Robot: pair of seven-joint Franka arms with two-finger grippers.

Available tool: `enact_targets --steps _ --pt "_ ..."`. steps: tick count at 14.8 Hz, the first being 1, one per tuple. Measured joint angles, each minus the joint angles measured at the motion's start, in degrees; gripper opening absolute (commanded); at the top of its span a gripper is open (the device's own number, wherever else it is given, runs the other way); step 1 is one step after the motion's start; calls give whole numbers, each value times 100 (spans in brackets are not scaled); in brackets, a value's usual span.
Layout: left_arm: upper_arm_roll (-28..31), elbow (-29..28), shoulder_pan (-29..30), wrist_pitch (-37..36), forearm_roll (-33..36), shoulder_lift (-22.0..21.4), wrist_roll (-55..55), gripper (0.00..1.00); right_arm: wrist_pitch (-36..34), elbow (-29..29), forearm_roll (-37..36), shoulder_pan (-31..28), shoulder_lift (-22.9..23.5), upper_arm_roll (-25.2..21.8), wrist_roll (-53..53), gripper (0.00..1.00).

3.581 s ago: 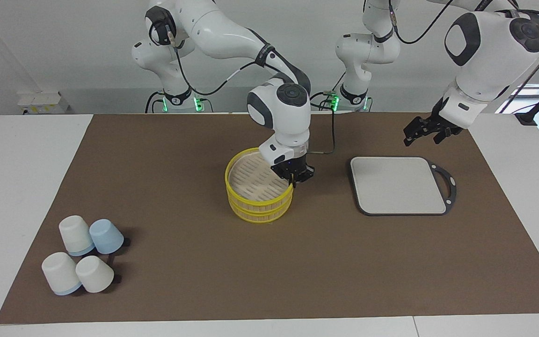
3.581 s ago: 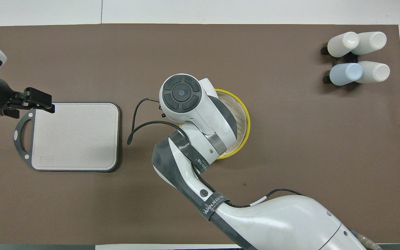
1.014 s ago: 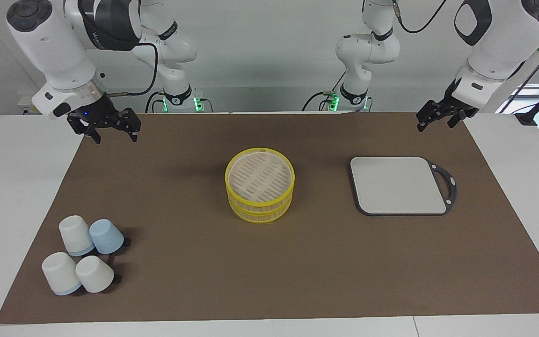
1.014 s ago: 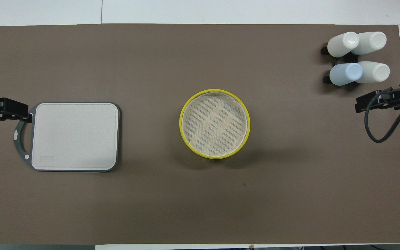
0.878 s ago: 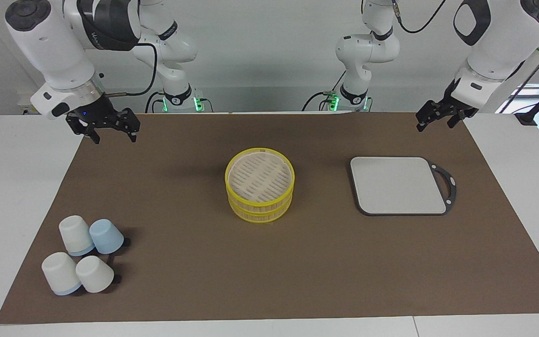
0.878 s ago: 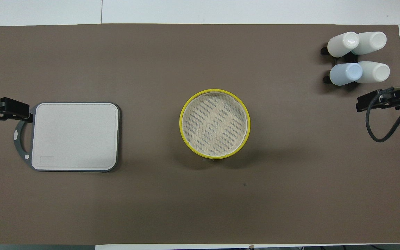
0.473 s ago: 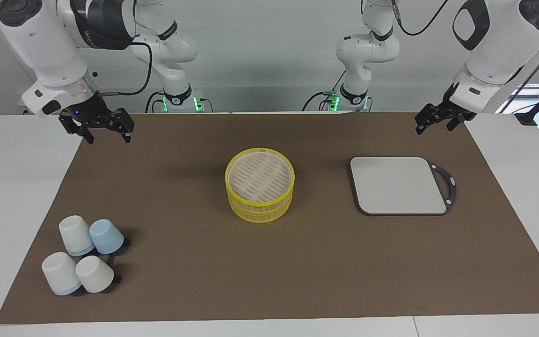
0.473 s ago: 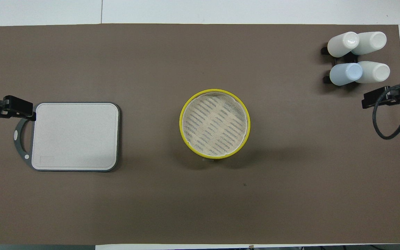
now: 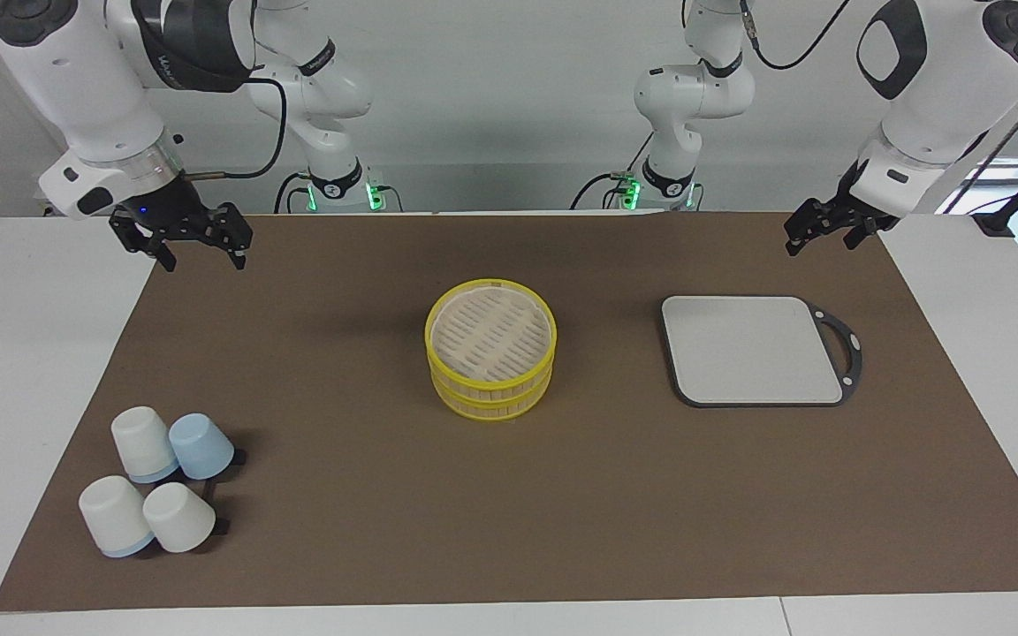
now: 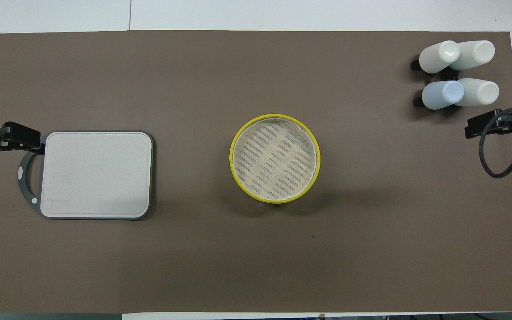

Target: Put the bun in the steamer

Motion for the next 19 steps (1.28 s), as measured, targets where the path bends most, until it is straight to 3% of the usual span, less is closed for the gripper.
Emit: enact_targets --steps 19 --pt "281 19 -176 118 0 -30 2 100 -12 -8 4 0 0 12 0 100"
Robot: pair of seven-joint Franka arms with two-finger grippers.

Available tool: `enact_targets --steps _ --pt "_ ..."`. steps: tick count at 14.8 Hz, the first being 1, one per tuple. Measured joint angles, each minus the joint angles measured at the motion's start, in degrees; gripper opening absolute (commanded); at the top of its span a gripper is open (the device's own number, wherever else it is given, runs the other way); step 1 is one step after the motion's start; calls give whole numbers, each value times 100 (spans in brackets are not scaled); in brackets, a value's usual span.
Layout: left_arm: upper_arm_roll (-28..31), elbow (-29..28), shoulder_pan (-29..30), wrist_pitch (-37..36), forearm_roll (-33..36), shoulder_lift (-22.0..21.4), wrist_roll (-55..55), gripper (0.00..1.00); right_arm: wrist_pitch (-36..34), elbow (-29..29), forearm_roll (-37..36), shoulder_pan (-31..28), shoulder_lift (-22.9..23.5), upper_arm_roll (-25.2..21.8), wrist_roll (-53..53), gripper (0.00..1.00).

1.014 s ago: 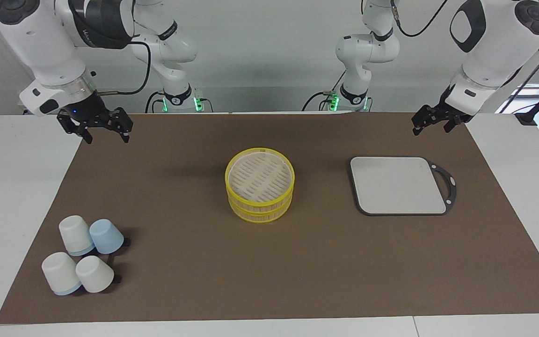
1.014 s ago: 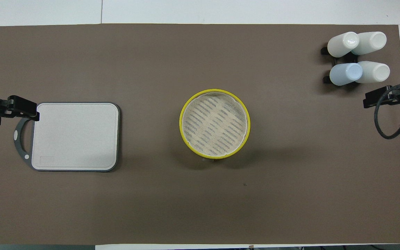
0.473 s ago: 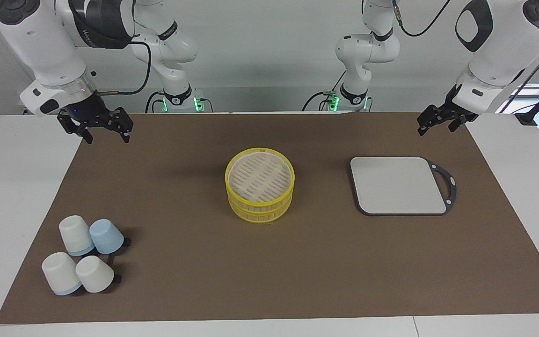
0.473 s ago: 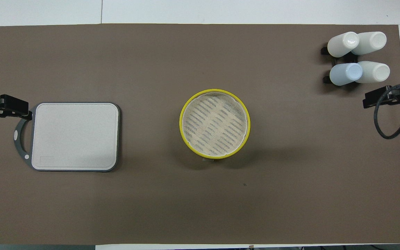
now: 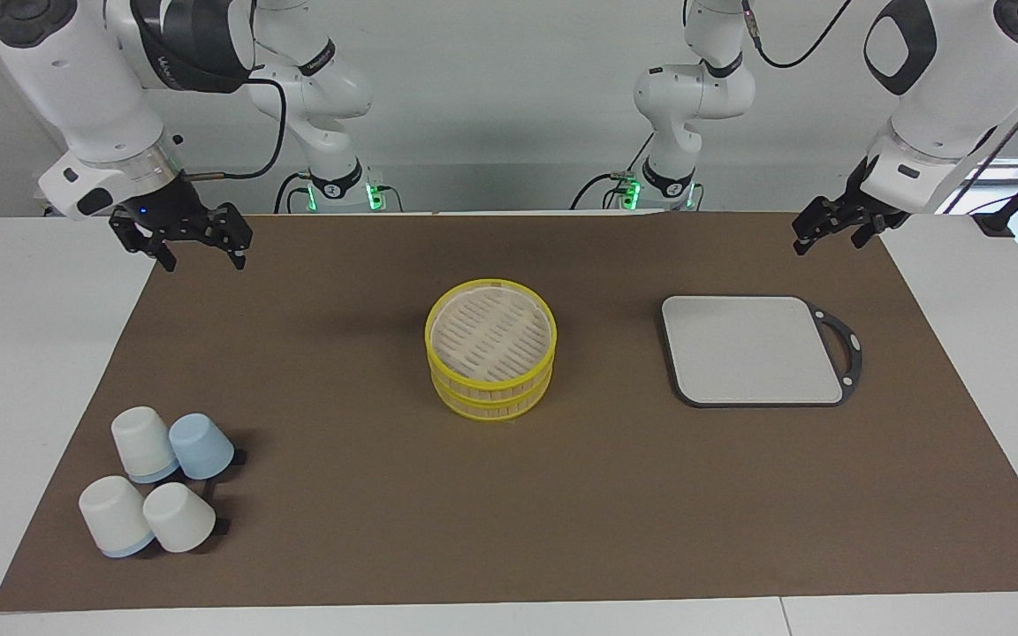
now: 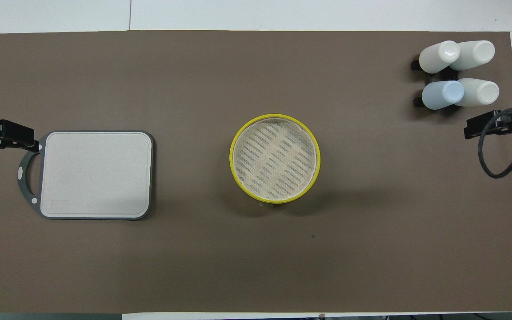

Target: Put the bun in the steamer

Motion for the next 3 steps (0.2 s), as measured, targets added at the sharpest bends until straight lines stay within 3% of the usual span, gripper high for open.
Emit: enact_targets --steps 3 --pt "2 16 0 73 0 -2 0 100 0 -1 0 0 0 0 0 100"
